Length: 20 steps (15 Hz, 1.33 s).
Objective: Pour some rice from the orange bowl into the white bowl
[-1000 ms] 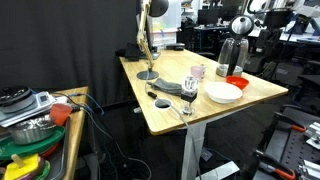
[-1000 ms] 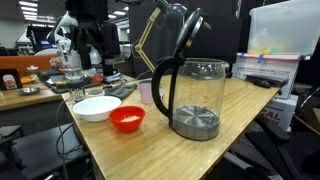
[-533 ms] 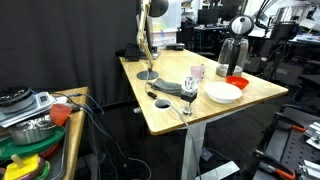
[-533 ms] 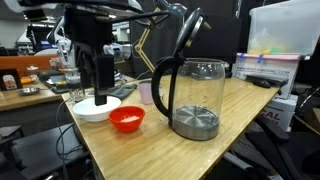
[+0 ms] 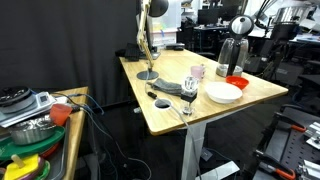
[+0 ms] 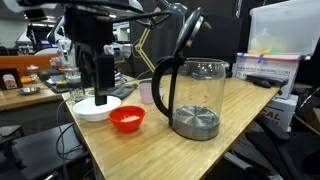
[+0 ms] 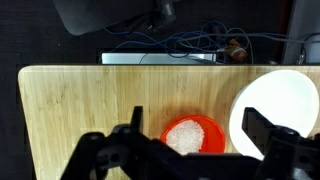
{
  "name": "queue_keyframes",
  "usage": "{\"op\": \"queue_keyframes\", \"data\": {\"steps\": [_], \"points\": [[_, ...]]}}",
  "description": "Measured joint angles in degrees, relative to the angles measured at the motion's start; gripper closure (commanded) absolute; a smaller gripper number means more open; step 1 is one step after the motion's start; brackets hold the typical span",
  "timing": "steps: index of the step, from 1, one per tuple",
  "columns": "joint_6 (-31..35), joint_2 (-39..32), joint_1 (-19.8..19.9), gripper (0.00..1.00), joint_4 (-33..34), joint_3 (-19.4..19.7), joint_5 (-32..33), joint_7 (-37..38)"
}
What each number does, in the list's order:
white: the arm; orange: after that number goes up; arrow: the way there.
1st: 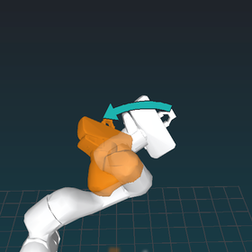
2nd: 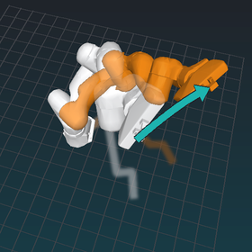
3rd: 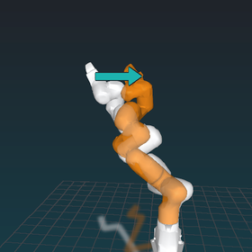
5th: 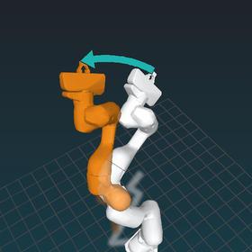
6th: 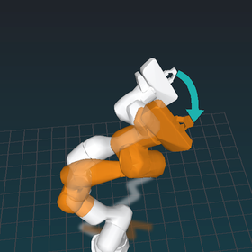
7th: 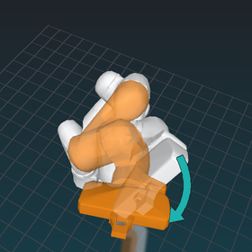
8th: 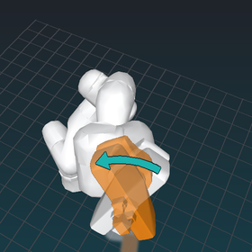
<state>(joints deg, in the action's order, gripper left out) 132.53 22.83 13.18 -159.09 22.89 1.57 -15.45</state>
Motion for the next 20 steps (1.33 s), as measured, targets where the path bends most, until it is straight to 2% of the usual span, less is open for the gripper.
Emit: {"op": "queue_keyframes", "data": {"steps": [5, 8, 15, 20], "points": [[0.67, -0.15, 0.0, 0.0, 0.04, -0.15, -0.92, 0.66], [2.66, -2.11, -0.18, 0.0, 0.62, -0.13, -5.56, 0.83], [9.08, -15.03, -0.33, 0.0, 4.97, 0.04, -15.9, -0.07], [9.24, -24.48, 0.13, 0.0, 9.69, -0.05, -25.26, -5.41]]}}
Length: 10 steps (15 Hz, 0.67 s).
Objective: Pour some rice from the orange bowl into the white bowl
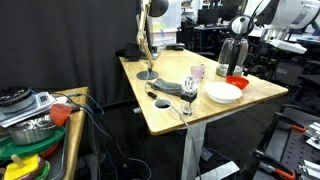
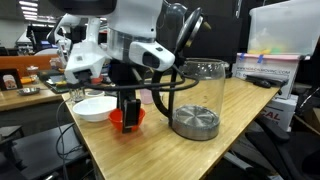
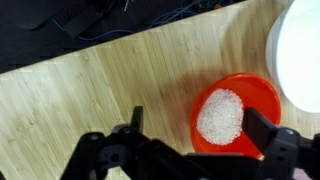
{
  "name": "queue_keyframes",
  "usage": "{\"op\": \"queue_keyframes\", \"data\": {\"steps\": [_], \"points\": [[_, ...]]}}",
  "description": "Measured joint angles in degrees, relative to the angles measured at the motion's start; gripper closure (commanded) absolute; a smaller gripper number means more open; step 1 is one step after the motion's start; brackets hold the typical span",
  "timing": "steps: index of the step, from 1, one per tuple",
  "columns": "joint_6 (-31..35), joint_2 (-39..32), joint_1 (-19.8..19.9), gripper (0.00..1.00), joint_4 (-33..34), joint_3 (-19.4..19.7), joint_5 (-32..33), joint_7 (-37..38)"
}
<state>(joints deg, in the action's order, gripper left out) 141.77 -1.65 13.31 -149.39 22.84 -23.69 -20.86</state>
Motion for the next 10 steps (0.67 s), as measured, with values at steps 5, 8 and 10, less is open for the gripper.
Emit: {"op": "queue_keyframes", "data": {"steps": [5, 8, 10], "points": [[-0.51, -5.1, 2.51, 0.0, 2.7, -1.18, -5.47, -4.62], [-0.5, -4.81, 2.61, 0.0, 2.63, -1.8, -5.47, -4.4], [-0.5, -4.81, 2.68, 0.0, 2.63, -1.8, -5.46, -4.4]]}}
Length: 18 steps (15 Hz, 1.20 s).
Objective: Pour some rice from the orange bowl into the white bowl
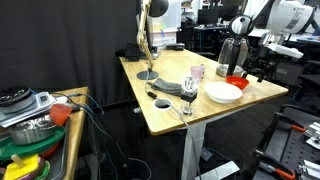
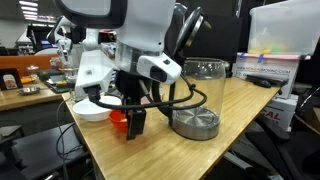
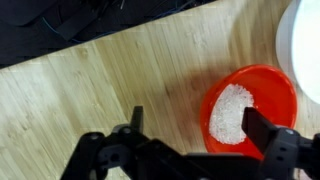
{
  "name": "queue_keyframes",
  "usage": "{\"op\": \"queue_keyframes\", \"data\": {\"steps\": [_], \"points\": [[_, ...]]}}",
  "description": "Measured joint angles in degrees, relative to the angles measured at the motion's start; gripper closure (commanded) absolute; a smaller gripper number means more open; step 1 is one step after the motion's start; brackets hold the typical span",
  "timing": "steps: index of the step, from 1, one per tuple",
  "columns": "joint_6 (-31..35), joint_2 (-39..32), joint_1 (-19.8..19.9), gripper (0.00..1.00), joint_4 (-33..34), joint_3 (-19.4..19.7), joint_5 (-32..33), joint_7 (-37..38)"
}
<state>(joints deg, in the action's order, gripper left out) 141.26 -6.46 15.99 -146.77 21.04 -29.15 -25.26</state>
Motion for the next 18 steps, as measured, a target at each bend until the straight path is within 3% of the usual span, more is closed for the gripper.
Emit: {"op": "queue_keyframes", "data": {"steps": [11, 18], "points": [[-0.16, -1.78, 3.54, 0.0, 1.22, -0.82, -5.05, 0.42], [-0.17, -4.33, 3.52, 0.0, 1.58, -4.78, -6.56, 0.64]]}}
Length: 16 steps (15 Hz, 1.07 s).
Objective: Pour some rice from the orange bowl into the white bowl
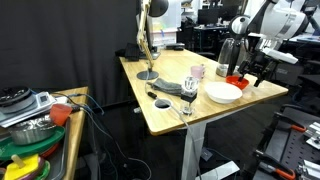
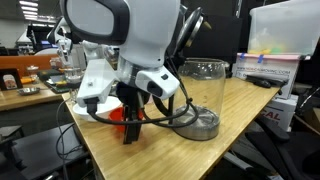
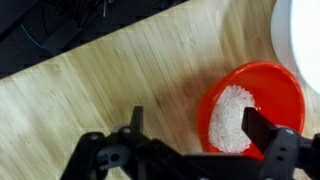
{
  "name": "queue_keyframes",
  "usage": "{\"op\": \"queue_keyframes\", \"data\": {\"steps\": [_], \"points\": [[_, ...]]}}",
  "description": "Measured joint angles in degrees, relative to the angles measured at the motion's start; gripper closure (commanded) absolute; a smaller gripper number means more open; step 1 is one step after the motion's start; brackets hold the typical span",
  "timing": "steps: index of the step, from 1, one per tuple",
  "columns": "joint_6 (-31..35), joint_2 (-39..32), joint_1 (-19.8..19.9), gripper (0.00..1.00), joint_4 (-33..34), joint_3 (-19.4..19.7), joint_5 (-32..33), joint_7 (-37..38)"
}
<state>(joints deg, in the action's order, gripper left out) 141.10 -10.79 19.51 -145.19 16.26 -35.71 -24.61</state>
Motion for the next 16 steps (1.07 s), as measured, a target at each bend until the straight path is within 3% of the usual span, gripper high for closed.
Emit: {"op": "queue_keyframes", "data": {"steps": [3, 5, 15, 16], "points": [[0.0, -0.3, 0.03, 0.0, 0.68, -0.32, -0.01, 0.46], [0.0, -0.3, 0.16, 0.27, 1.17, -0.32, -0.02, 0.71], [0.0, -1.22, 0.33, 0.97, 1.73, -1.18, -1.04, 0.73], [0.0, -1.37, 0.32, 0.99, 1.88, -1.39, -1.04, 0.73]]}}
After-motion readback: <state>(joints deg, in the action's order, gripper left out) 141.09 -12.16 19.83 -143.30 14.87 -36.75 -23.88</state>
